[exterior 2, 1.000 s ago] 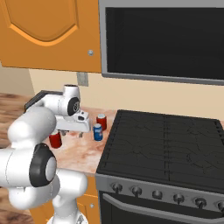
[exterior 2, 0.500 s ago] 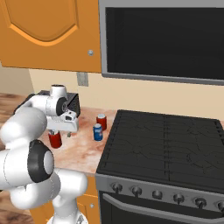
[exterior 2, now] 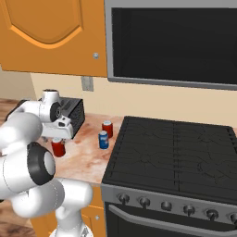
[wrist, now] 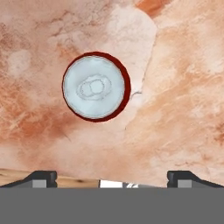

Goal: Four empty soda cans are scattered around the kitchen. Gather all the cans and cluster them next to the stove for recycling.

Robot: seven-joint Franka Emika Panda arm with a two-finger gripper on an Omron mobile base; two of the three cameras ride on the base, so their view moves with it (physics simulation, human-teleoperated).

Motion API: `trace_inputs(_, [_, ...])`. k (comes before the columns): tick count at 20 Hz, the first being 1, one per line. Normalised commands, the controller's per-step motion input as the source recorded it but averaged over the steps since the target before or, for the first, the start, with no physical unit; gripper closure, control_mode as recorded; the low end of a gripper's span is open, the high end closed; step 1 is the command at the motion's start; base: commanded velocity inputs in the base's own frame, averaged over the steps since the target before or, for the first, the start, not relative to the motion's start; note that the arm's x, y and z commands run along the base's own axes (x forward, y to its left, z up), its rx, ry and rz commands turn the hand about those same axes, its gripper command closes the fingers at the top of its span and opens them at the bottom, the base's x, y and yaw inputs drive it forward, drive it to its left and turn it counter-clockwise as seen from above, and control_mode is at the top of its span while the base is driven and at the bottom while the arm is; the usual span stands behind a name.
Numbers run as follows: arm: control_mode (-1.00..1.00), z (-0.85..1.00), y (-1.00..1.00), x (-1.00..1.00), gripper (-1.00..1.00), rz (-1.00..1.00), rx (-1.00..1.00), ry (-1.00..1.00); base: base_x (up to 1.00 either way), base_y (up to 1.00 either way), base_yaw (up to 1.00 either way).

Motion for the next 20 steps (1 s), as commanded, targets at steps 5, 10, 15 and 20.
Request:
trace_inputs(5, [-1.0, 0.0, 0.14, 0.11, -1.0, 0.0, 0.0, -0.03, 0.0, 0.0, 0.0])
trace_inputs(10, [-1.0, 0.0, 0.0, 0.21, -1.0, 0.0, 0.0, -0.09, 0.0, 0.0, 0.0])
trace_inputs(15, [-1.0, -0.04, 0.0, 0.13, -1.0, 0.0, -0.03, -0.08, 0.0, 0.0, 0.0])
trace_inputs(20, [-1.0, -0.13, 0.04, 0.06, -1.0, 0.0, -0.02, -0.05, 0.0, 0.0, 0.0])
